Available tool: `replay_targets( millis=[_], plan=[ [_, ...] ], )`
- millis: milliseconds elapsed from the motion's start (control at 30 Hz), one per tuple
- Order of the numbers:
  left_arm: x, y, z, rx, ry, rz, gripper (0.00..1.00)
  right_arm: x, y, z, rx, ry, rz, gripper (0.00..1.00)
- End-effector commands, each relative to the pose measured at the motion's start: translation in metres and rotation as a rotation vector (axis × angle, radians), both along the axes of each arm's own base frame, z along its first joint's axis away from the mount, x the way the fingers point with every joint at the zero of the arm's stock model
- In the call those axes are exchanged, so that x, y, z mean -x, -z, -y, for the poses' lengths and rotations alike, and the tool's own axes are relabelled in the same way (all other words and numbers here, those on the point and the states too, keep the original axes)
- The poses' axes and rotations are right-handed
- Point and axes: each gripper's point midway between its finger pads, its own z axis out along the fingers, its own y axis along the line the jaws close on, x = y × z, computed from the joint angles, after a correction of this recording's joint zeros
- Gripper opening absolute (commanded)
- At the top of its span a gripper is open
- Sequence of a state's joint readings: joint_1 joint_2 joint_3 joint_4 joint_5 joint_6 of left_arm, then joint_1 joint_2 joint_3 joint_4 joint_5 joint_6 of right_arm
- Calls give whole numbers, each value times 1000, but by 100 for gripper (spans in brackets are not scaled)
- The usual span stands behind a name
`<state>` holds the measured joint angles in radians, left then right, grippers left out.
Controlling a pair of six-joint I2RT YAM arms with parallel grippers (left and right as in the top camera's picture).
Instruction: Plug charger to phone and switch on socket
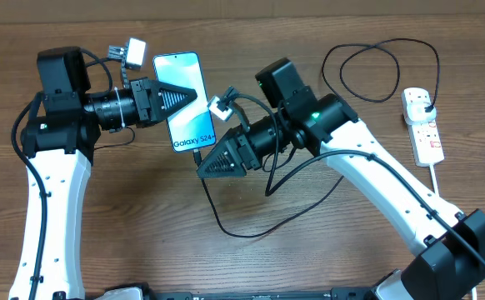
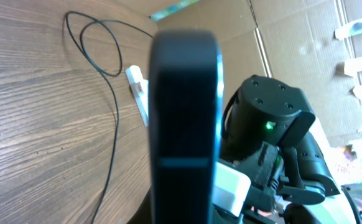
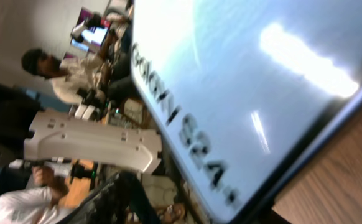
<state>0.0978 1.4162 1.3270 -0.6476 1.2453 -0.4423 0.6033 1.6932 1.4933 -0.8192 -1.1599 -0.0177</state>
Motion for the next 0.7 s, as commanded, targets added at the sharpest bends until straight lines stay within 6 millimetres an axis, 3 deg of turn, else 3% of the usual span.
replay_targets(
  millis=[0, 467, 600, 667],
  plan=[
    [11, -19, 6, 35, 46, 42, 4, 0, -4, -2, -17, -7, 41, 45],
    [15, -28, 9, 83, 78, 23, 4, -6, -12, -7, -37, 15, 31, 33],
    [14, -38, 9, 103, 95, 54, 4, -12, -17, -9, -51, 36, 21, 16],
    [14, -38, 9, 104, 92, 50, 4, -11, -18, -9, -57, 30, 17, 13]
  ],
)
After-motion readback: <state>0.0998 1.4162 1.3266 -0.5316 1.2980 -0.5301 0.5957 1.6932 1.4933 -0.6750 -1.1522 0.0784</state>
